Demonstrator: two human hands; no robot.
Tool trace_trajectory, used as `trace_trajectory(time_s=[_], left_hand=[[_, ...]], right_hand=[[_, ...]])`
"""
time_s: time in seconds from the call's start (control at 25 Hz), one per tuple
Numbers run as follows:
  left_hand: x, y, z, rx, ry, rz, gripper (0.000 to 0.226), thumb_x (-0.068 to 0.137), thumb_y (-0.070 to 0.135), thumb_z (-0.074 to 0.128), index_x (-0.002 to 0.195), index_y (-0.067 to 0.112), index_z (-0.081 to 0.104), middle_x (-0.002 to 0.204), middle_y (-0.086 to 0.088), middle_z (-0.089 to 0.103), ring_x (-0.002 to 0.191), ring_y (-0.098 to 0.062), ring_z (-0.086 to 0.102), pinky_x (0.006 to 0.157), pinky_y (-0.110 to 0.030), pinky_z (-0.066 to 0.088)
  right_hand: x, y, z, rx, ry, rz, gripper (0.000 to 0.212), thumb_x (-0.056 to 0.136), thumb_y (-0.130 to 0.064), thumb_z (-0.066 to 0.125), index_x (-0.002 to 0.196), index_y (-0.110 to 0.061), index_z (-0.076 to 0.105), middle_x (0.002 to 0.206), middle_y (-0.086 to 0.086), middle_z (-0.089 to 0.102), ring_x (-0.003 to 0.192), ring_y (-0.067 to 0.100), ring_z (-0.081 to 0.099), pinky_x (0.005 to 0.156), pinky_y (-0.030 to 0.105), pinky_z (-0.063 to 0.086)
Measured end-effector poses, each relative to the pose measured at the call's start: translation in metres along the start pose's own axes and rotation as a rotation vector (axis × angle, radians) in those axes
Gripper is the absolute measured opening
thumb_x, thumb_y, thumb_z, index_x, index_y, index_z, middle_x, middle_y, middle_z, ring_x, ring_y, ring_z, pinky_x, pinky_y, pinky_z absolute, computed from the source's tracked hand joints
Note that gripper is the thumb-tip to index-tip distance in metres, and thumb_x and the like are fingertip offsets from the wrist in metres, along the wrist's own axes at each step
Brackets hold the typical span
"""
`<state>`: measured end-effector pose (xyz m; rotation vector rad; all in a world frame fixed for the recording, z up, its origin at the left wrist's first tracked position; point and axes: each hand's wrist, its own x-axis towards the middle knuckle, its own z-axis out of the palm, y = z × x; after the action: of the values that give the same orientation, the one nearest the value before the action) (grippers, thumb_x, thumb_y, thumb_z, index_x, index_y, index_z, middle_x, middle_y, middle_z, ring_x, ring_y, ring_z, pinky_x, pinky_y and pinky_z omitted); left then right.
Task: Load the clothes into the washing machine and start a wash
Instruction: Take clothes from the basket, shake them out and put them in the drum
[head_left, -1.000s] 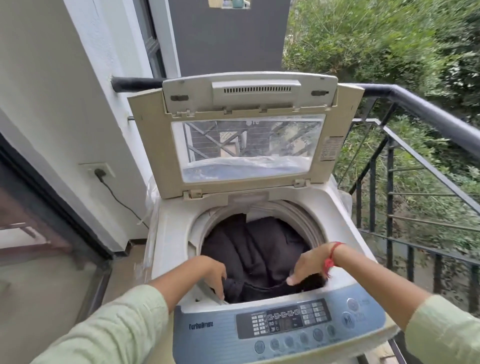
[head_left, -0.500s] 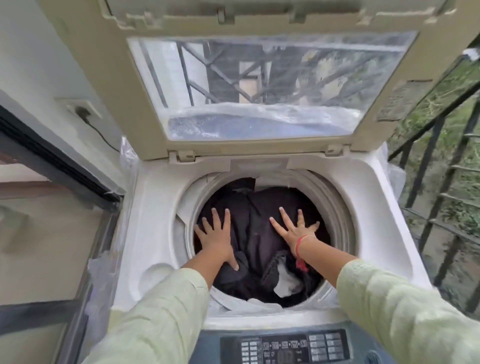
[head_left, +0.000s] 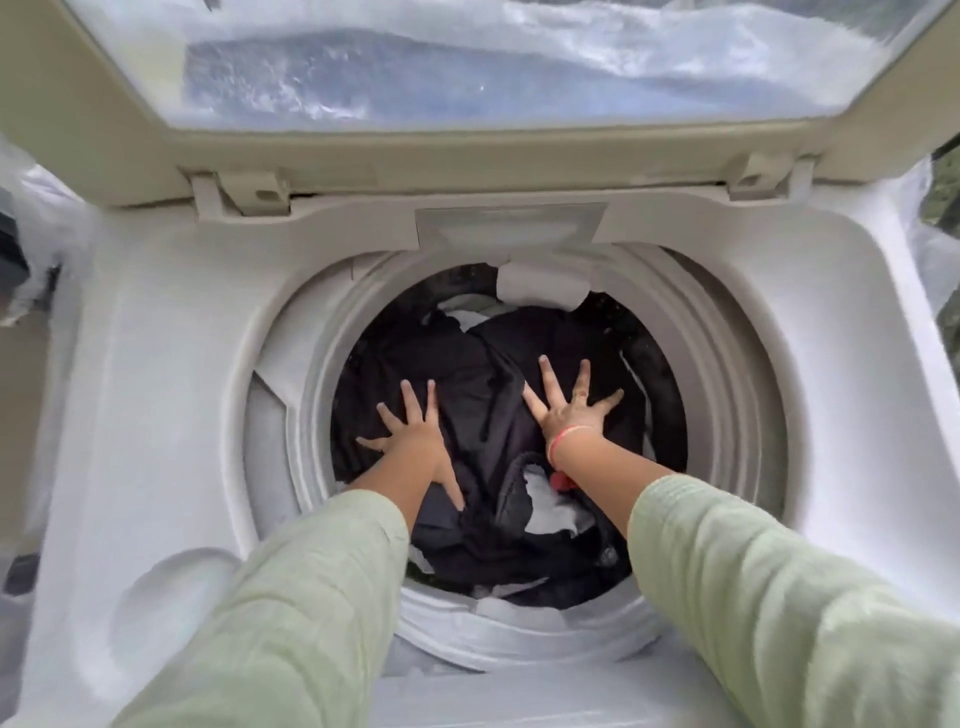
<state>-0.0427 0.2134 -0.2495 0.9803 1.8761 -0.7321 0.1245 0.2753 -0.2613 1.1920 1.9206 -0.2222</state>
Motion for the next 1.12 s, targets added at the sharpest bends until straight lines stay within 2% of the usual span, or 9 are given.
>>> trace_trajectory(time_s=[0.2, 0.28, 0.36, 0.44, 0.6, 0.68, 0.76, 0.96, 1.12], left_hand=[[-0.058, 0.007, -0.018, 0.358, 0.058, 0.000, 0.143, 0.059, 0.060, 0.078, 0.142, 0.011, -0.027, 0.156, -0.015, -0.015, 0.142, -0.043, 0.006, 0.102, -0.075, 0.009], [-0.095, 0.001, -0.029, 0.458, 0.079, 0.082, 0.117, 0.067, 0.057, 0.075, 0.149, 0.012, 0.006, 0.155, -0.011, 0.017, 0.140, -0.037, 0.022, 0.102, -0.076, 0.011], [-0.135, -0.015, -0.045, 0.381, 0.159, 0.206, 0.077, 0.071, 0.049, 0.072, 0.133, 0.018, 0.040, 0.134, -0.006, 0.049, 0.127, -0.033, 0.043, 0.106, -0.071, 0.010], [-0.173, -0.043, -0.054, 0.161, 0.398, 0.374, 0.049, 0.079, 0.041, 0.061, 0.121, 0.020, 0.047, 0.118, -0.002, 0.057, 0.114, -0.027, 0.053, 0.111, -0.061, 0.012], [-0.258, -0.124, -0.044, -0.264, 0.977, 0.563, 0.042, 0.086, 0.037, 0.053, 0.127, 0.030, 0.048, 0.125, 0.007, 0.058, 0.124, -0.018, 0.049, 0.114, -0.050, 0.011], [-0.284, -0.186, -0.015, -0.387, 1.240, 0.538, 0.034, 0.085, 0.032, 0.051, 0.118, 0.027, 0.056, 0.122, 0.006, 0.061, 0.127, -0.019, 0.048, 0.114, -0.048, 0.012], [-0.285, -0.253, 0.021, -0.439, 1.360, 0.421, 0.034, 0.083, 0.032, 0.046, 0.113, 0.023, 0.061, 0.121, 0.003, 0.063, 0.126, -0.022, 0.050, 0.113, -0.047, 0.015], [-0.244, -0.419, 0.127, -0.624, 1.015, 0.117, 0.044, 0.074, 0.043, 0.042, 0.104, 0.021, 0.065, 0.104, -0.005, 0.069, 0.099, -0.032, 0.064, 0.094, -0.056, 0.041], [-0.190, -0.517, 0.177, -0.710, 0.759, 0.070, 0.054, 0.069, 0.049, 0.042, 0.102, 0.014, 0.066, 0.100, -0.010, 0.068, 0.089, -0.034, 0.065, 0.079, -0.043, 0.050]], right_hand=[[-0.036, 0.014, -0.032, -0.034, -0.076, -0.089, 0.109, 0.083, -0.014, 0.067, 0.146, -0.034, -0.020, 0.152, 0.004, -0.033, 0.141, 0.047, -0.011, 0.102, 0.071, 0.023], [-0.063, 0.031, -0.055, -0.004, -0.148, -0.191, 0.110, 0.072, -0.012, 0.076, 0.150, -0.032, -0.001, 0.157, 0.005, -0.014, 0.142, 0.042, 0.010, 0.105, 0.062, 0.029], [-0.099, 0.048, -0.078, 0.100, -0.105, -0.288, 0.101, 0.069, -0.012, 0.075, 0.148, -0.030, 0.015, 0.154, 0.010, 0.017, 0.132, 0.036, 0.038, 0.104, 0.049, 0.040], [-0.147, 0.054, -0.098, 0.315, 0.081, -0.335, 0.085, 0.078, -0.014, 0.068, 0.147, -0.026, 0.021, 0.144, 0.010, 0.034, 0.125, 0.032, 0.047, 0.103, 0.039, 0.041], [-0.272, 0.027, -0.122, 0.665, 0.512, -0.387, 0.059, 0.088, -0.031, 0.062, 0.141, -0.033, 0.035, 0.136, -0.010, 0.045, 0.118, 0.010, 0.051, 0.096, 0.024, 0.042], [-0.329, -0.019, -0.125, 0.832, 0.607, -0.452, 0.061, 0.086, -0.035, 0.063, 0.139, -0.041, 0.034, 0.132, -0.022, 0.044, 0.112, -0.003, 0.053, 0.091, 0.015, 0.042], [-0.365, -0.081, -0.131, 0.978, 0.607, -0.552, 0.065, 0.084, -0.037, 0.066, 0.138, -0.045, 0.031, 0.128, -0.030, 0.040, 0.108, -0.006, 0.054, 0.087, 0.011, 0.045], [-0.389, -0.263, -0.139, 1.228, 0.347, -0.742, 0.066, 0.083, -0.032, 0.069, 0.138, -0.042, 0.032, 0.130, -0.024, 0.041, 0.105, -0.003, 0.057, 0.084, 0.013, 0.049], [-0.364, -0.371, -0.132, 1.407, 0.153, -0.669, 0.059, 0.085, -0.013, 0.067, 0.131, -0.037, 0.040, 0.134, -0.008, 0.043, 0.091, -0.001, 0.065, 0.074, 0.013, 0.049]])
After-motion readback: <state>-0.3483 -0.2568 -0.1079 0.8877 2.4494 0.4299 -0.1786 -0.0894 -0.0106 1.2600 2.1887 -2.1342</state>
